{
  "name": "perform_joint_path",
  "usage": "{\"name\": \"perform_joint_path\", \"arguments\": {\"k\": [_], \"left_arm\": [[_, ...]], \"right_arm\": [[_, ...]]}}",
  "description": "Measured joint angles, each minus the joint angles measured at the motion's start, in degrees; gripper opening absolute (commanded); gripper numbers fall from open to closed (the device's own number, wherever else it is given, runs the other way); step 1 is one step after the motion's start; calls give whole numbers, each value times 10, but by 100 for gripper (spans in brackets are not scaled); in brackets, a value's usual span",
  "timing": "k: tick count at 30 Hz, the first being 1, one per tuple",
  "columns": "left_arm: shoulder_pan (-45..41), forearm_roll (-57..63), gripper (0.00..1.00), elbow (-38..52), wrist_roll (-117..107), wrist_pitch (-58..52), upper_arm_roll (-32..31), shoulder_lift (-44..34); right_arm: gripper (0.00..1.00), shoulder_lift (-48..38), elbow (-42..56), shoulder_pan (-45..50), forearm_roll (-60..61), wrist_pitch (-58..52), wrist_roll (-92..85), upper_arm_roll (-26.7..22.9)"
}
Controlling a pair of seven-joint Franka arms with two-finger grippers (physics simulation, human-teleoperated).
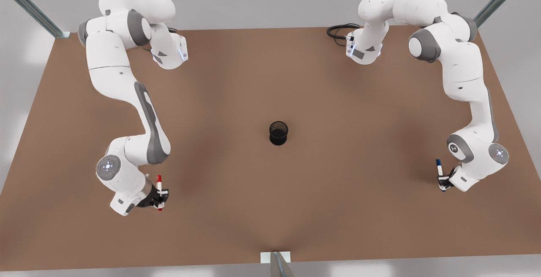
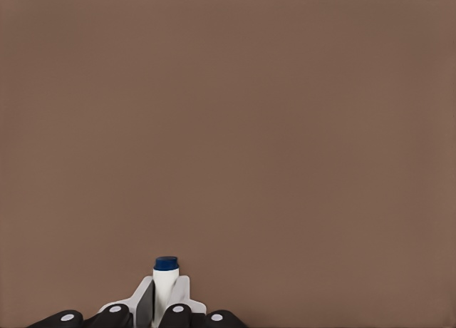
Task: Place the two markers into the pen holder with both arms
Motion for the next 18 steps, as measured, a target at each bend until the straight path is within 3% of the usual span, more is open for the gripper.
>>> {"name": "perform_joint_path", "arguments": {"k": [5, 12, 18], "left_arm": [[-48, 9, 21, 2, 0, -23, -7, -50], [-186, 28, 21, 2, -4, -154, -12, -196], [-198, -42, 21, 11, 34, -247, -50, -236]], "right_arm": [[21, -34, 21, 89, -1, 11, 32, 23], [21, -96, 3, 235, -82, 130, 125, 24], [21, -137, -23, 338, -374, 201, 307, 27]]}}
